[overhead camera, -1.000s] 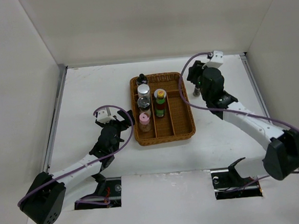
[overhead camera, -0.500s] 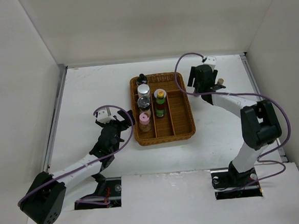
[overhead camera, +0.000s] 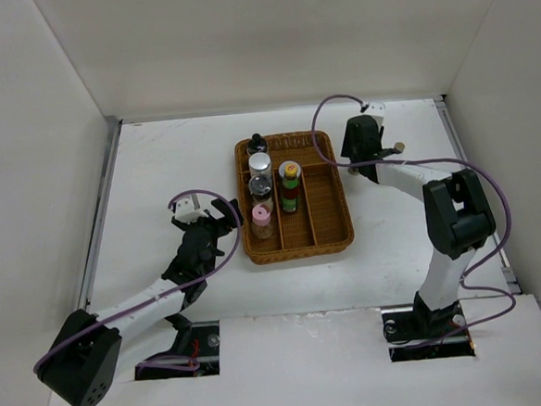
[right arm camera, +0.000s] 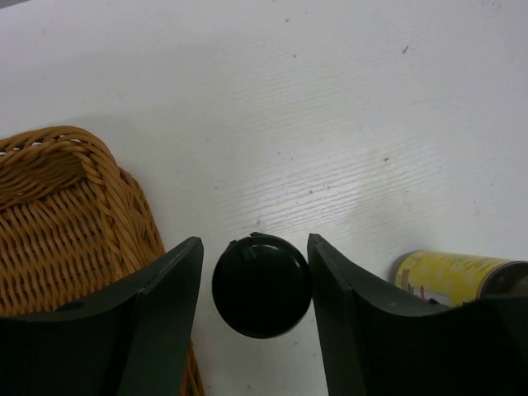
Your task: Organize the condiment bottles
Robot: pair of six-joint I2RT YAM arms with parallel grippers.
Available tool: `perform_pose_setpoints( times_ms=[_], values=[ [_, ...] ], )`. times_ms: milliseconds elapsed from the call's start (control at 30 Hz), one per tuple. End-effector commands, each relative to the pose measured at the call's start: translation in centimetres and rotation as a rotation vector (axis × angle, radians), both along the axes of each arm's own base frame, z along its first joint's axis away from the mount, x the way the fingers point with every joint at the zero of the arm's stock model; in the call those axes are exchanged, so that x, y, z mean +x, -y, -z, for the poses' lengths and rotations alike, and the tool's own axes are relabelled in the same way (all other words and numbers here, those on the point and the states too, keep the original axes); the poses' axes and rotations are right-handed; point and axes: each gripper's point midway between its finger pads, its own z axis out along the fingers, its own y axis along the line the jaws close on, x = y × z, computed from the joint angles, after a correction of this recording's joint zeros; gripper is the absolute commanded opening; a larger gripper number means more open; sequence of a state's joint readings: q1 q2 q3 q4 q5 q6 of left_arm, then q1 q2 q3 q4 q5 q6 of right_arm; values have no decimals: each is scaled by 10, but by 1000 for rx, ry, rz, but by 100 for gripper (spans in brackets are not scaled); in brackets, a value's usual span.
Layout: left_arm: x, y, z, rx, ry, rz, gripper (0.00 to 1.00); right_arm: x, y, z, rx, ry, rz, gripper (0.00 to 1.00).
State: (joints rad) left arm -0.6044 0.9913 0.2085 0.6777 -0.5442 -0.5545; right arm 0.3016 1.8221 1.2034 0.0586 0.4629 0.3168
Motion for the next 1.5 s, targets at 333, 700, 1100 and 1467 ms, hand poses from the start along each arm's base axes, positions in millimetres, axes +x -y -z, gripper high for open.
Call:
perform_pose_setpoints(
  times_ms=[333, 700, 1100, 1467],
  values=[
    [3, 2, -18, -50, 61, 3, 93, -63, -31, -105, 76, 260, -47, 37],
    [1, 4, -21, -57, 68, 11, 92, -201, -148, -124, 230, 281, -430, 37],
    [1, -1, -20, -56, 68, 0, 92, -193, -219, -49, 182, 167, -541, 40],
    [3, 0, -18, -51, 61, 0, 92, -203, -219, -26, 154, 127, -548, 78]
  ],
)
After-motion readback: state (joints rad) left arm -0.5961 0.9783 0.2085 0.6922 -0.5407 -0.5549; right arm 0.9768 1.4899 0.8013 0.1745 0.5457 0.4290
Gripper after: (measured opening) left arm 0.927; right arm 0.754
